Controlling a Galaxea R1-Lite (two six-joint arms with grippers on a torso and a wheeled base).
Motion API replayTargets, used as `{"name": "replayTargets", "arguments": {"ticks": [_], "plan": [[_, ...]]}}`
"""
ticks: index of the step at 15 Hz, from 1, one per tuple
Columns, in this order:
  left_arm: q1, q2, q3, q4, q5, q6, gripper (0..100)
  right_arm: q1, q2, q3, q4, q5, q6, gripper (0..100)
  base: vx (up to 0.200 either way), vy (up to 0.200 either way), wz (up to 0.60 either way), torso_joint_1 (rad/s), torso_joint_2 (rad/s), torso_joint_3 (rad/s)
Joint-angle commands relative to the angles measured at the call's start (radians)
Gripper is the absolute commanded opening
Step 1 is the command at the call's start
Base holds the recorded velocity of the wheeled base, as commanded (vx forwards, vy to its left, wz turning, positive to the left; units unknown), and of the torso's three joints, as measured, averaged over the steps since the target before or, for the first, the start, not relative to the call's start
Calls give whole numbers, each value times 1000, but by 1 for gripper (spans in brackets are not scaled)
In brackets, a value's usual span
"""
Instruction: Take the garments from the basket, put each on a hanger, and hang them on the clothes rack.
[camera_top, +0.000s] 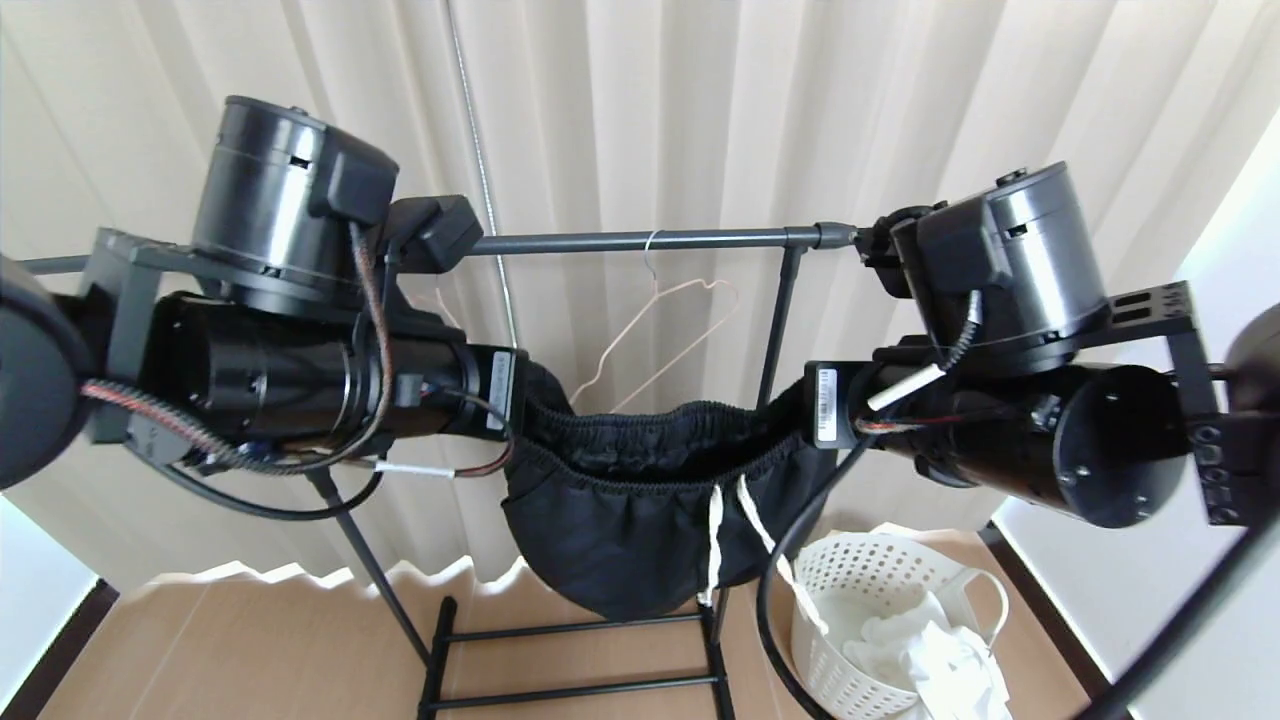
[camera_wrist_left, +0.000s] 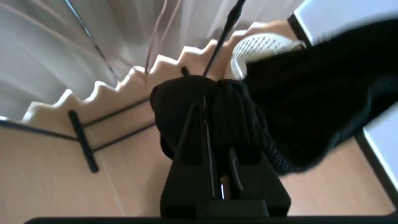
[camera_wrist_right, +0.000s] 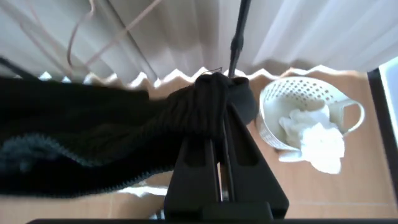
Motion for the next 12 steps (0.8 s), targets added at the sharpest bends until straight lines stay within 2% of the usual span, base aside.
{"name": "replayTargets", "arguments": {"ticks": [1, 4, 5, 6, 7, 9, 11, 12], "plan": [[-42, -142, 147, 18, 22, 11, 0, -29, 116, -60, -89, -7, 2, 0, 0, 0, 0, 0, 0, 0], [-114, -154, 287, 13, 26, 5, 0, -45, 193, -191, -109, -3, 2, 0, 0, 0, 0, 0, 0, 0], [-166, -147, 328, 8, 25, -44, 0, -54, 244, -274, -113, -2, 10, 0, 0, 0, 0, 0, 0, 0], [-183, -137, 330, 8, 25, -68, 0, -54, 256, -293, -115, -2, 16, 0, 0, 0, 0, 0, 0, 0], [-222, -110, 319, 7, 23, -134, 0, -54, 283, -338, -113, 1, 22, 0, 0, 0, 0, 0, 0, 0], [-340, -22, 256, 5, 26, -312, 0, -52, 331, -402, -109, 1, 22, 0, 0, 0, 0, 0, 0, 0], [-413, 13, 207, 5, 39, -409, 0, -49, 345, -404, -113, 3, 25, 0, 0, 0, 0, 0, 0, 0], [-427, 24, 193, 5, 60, -418, 0, -46, 346, -402, -113, 3, 31, 0, 0, 0, 0, 0, 0, 0]]}}
